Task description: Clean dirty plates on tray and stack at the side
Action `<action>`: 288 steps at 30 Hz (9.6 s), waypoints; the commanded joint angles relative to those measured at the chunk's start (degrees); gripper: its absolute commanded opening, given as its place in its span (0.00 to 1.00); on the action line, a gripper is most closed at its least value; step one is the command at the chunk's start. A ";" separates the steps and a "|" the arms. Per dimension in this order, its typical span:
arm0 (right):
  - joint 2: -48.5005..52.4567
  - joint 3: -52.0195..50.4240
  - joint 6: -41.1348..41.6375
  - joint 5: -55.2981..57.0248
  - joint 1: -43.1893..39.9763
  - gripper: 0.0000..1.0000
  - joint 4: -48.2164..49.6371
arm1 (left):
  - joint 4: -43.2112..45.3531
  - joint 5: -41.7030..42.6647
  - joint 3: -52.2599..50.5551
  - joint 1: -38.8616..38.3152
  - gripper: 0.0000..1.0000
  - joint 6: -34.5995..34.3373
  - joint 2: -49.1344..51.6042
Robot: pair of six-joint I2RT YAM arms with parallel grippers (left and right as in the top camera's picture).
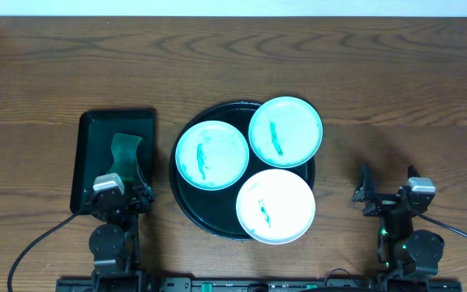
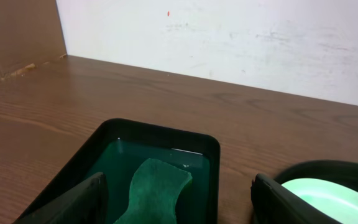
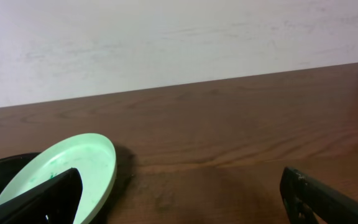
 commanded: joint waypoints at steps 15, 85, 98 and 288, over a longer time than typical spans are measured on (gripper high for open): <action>-0.31 -0.09 0.63 -0.28 0.20 0.99 -0.20 | -2.75 -0.57 -0.66 -0.28 0.74 0.35 0.04; -0.24 1.77 0.63 -3.41 0.20 0.99 1.92 | -5.42 0.15 7.06 -0.28 0.74 0.33 3.58; 16.06 18.23 0.42 -5.33 0.20 0.99 -1.77 | -9.14 2.60 24.55 -0.28 0.74 0.35 24.22; 115.95 74.82 16.09 -9.51 41.59 0.01 -22.58 | -50.34 15.28 64.50 -12.81 0.07 -24.96 92.67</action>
